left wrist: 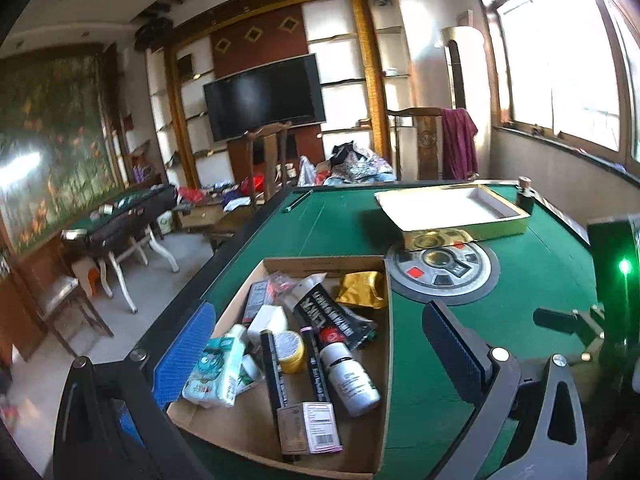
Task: Organize objects
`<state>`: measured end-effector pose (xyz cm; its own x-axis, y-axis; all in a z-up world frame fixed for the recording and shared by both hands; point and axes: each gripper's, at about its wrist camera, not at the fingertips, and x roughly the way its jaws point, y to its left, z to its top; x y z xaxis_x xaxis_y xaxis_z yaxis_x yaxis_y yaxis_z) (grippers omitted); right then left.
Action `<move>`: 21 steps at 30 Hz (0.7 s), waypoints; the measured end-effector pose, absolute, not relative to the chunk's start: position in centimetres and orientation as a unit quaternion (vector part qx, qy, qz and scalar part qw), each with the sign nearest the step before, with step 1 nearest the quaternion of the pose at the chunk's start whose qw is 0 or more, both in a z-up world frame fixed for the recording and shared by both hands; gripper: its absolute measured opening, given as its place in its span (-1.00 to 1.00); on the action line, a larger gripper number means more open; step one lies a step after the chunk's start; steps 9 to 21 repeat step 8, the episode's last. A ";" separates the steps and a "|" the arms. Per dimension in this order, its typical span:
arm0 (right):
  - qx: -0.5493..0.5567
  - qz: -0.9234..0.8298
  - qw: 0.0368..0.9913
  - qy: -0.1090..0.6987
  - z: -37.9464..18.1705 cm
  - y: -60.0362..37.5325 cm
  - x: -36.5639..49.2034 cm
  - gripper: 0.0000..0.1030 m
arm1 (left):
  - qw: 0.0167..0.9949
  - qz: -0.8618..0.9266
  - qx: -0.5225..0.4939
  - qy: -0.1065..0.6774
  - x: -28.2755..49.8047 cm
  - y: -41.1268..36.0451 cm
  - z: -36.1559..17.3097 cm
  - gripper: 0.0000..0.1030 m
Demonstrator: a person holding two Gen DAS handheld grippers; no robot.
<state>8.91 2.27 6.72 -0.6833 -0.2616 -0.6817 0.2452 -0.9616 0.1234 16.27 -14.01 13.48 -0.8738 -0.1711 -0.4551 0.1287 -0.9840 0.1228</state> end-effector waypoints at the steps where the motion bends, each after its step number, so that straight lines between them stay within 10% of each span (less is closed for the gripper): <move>1: 0.374 -0.917 0.139 -0.007 6.7 1.8 8.9 0.84 | 0.084 -0.965 0.246 -0.038 16.2 -14.5 13.3 1.00; 21: 0.377 -0.915 0.142 0.024 6.4 -0.6 9.2 0.84 | 0.103 -0.956 0.275 0.007 15.4 -17.5 12.2 1.00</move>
